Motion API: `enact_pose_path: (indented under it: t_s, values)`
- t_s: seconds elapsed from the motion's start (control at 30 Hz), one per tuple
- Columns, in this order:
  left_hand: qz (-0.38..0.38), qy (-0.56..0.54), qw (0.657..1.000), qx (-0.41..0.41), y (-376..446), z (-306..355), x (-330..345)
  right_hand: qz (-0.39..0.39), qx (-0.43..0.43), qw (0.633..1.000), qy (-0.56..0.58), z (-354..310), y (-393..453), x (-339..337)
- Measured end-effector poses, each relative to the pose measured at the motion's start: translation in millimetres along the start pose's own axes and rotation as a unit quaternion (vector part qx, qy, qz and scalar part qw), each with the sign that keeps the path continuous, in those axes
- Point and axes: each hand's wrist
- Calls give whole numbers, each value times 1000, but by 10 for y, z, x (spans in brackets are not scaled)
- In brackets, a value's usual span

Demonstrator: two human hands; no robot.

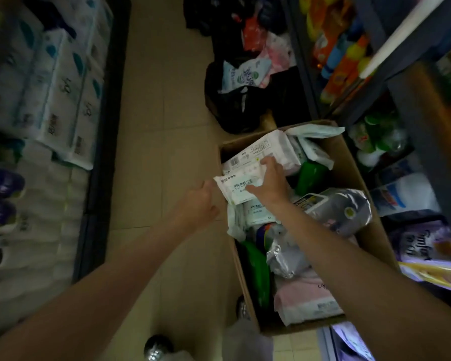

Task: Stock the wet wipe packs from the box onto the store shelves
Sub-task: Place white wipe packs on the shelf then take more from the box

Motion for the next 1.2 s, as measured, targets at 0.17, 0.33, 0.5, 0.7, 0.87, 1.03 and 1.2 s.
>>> enact_pose_path:
  t_s: [0.17,0.33,0.5,0.7,0.87,1.03,1.2]
  values:
    - [-10,-7,1000,-14,-30,-60,4,-20,13,1000,15,74,72,-43]
    - [-4,-64,998,-7,-76,175,-162,-10,-70,997,-25,-20,-115,-359]
    - [47,-202,978,22,-172,558,-705,-75,-181,972,-130,-458,-353,-1259]
    - [35,-307,947,95,-632,504,-1622,-217,-240,941,98,-1677,-994,-1978]
    - [70,-424,901,50,-1293,180,-2410,-218,-154,885,382,-2520,-1333,-1891]
    - [182,-474,861,0,-1975,-441,-3089,-245,-93,851,456,-3311,-1744,-1715]
    - [282,-464,839,-26,-2771,-1209,-3705,-227,-183,838,461,-4268,-2288,-1601]
Point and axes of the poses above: each hand's wrist, its own y-axis towards the middle knuckle, its own x-axis out of the palm, z = x × y, and after that the axes turned 6 degrees about x, right-handed
